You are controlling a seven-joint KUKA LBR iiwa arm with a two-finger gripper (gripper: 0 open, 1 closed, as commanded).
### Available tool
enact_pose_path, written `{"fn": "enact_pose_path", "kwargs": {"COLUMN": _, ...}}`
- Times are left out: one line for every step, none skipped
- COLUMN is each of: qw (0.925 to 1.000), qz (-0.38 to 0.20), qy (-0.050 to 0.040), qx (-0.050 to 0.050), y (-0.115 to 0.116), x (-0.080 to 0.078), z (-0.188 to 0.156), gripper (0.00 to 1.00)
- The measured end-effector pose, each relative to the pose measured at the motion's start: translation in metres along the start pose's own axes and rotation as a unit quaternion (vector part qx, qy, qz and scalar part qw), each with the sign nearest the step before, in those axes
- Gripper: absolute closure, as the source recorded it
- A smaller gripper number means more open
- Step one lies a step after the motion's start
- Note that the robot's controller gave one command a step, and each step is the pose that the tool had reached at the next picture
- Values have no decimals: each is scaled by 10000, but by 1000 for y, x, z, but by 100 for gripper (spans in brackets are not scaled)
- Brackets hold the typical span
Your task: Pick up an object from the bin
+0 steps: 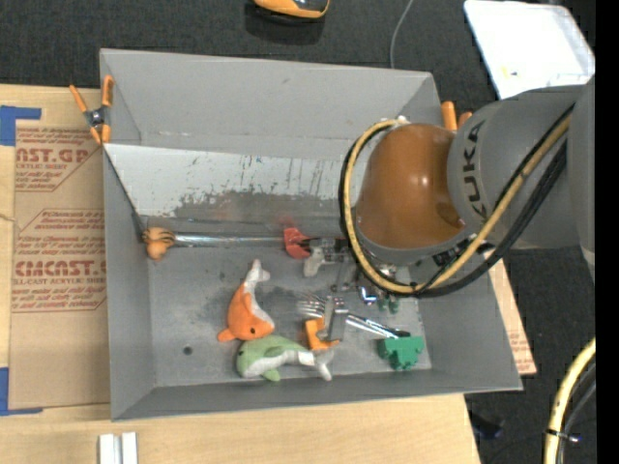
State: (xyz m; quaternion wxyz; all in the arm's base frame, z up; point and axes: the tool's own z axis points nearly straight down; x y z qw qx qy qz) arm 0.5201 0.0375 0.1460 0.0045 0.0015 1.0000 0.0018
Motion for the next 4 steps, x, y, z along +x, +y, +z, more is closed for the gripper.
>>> {"fn": "enact_pose_path", "kwargs": {"qw": 10000, "qz": 41, "qy": -27, "qx": -11, "y": 6, "x": -6, "z": -13, "gripper": 0}}
{"fn": "enact_pose_path", "kwargs": {"qw": 9999, "qz": 112, "qy": -10, "qx": -13, "y": 30, "x": -6, "z": -7, "gripper": 0}}
{"fn": "enact_pose_path", "kwargs": {"qw": 10000, "qz": 74, "qy": -32, "qx": -14, "y": 40, "x": 4, "z": -7, "gripper": 0}}
{"fn": "enact_pose_path", "kwargs": {"qw": 9996, "qz": 266, "qy": -28, "qx": -17, "y": 52, "x": 10, "z": -12, "gripper": 0}}
